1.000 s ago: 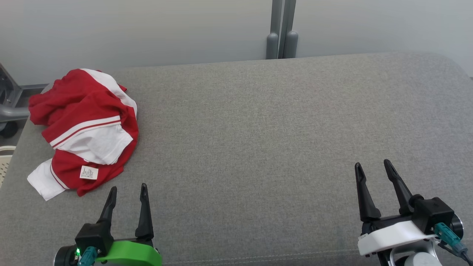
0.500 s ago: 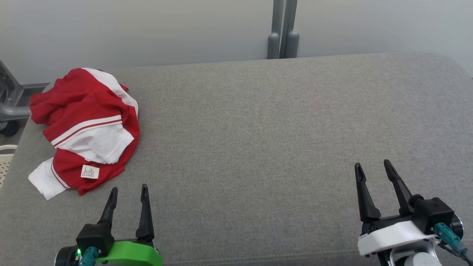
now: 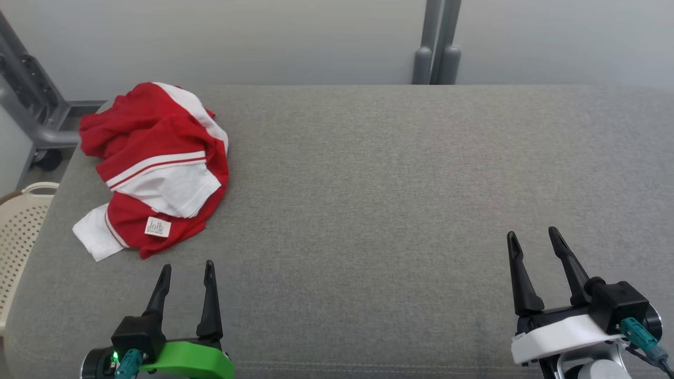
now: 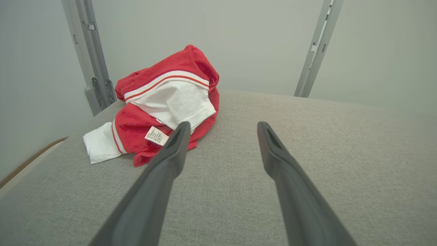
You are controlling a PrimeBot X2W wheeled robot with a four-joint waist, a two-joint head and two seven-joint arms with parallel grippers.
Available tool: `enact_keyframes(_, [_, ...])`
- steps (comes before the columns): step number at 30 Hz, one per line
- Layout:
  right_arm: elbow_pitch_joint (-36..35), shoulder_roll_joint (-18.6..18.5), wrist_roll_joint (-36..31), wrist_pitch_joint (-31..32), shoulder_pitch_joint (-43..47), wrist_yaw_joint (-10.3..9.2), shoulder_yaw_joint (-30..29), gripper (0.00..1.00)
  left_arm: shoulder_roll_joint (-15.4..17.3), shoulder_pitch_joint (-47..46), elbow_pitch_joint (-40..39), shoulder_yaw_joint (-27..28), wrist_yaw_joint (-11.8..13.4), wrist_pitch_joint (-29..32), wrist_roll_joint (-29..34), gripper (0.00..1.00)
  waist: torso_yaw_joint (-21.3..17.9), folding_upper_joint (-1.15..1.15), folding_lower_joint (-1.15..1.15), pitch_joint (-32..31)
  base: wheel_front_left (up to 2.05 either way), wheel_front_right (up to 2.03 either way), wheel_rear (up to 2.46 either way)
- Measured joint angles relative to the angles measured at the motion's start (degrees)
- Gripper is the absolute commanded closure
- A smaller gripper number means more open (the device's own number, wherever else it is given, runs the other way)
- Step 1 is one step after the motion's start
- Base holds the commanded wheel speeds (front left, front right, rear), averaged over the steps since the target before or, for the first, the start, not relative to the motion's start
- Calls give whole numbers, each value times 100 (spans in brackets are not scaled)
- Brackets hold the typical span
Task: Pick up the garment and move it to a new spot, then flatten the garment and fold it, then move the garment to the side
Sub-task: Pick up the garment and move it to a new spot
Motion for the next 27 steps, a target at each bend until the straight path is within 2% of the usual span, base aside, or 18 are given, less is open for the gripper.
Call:
enact_keyframes(18, [-12,1,-34,-1,-41,0,153,0,3,-17,-60,82,51,-9,-62,0,1485,0,0,98,0,0,0])
enact_keyframes(23, [4,1,-34,-1,-88,0,222,0,3,-4,-97,113,64,-9,-84,0,1744,0,0,155,0,0,0])
enact_keyframes(27, [25,1,-38,-1,-94,0,274,0,3,4,-122,141,85,-10,-129,0,1791,0,0,234,0,0,0])
